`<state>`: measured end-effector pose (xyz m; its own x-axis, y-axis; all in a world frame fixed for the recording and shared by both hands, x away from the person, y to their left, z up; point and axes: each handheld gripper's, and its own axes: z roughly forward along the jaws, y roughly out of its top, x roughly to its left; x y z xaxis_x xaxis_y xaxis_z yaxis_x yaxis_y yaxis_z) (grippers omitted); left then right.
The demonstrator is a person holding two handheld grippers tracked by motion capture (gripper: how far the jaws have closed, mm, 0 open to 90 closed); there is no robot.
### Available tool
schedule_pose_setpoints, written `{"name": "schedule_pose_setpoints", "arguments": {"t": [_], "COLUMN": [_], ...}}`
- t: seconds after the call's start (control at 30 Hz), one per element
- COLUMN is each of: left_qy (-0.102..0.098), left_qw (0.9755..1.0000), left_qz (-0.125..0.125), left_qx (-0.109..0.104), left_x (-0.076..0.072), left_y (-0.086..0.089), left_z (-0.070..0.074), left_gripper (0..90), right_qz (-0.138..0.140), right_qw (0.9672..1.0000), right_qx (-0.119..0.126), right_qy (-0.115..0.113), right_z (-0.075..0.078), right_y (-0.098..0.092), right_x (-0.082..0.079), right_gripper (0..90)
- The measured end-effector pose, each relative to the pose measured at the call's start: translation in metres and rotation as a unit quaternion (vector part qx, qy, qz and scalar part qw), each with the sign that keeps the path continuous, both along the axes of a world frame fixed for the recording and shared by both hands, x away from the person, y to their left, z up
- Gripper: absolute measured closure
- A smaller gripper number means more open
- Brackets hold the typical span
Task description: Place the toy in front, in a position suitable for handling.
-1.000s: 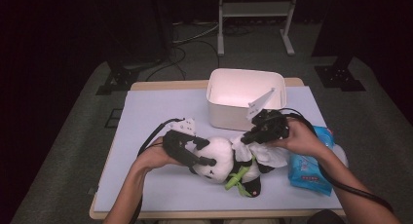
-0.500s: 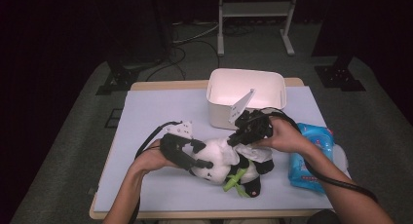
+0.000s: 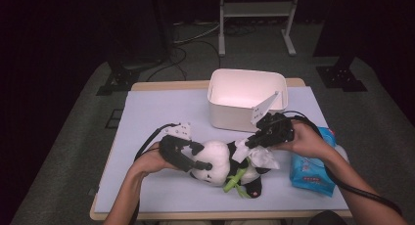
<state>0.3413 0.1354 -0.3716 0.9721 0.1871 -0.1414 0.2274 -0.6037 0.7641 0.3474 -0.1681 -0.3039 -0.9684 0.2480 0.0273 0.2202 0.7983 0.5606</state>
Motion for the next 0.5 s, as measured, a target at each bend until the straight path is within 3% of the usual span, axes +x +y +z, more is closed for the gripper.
{"name": "schedule_pose_setpoints", "arguments": {"t": [0.5], "left_qy": [0.001], "left_qw": [1.0000], "left_qz": [0.002], "left_qx": [-0.006], "left_x": [-0.001], "left_y": [0.001], "left_z": [-0.002], "left_gripper": [28.8], "right_qz": [-0.012], "right_qw": [0.9999], "right_qx": [0.007], "right_qy": [0.004], "right_z": [-0.002], "right_y": [-0.014], "right_x": [-0.003], "right_gripper": [85.8]}}
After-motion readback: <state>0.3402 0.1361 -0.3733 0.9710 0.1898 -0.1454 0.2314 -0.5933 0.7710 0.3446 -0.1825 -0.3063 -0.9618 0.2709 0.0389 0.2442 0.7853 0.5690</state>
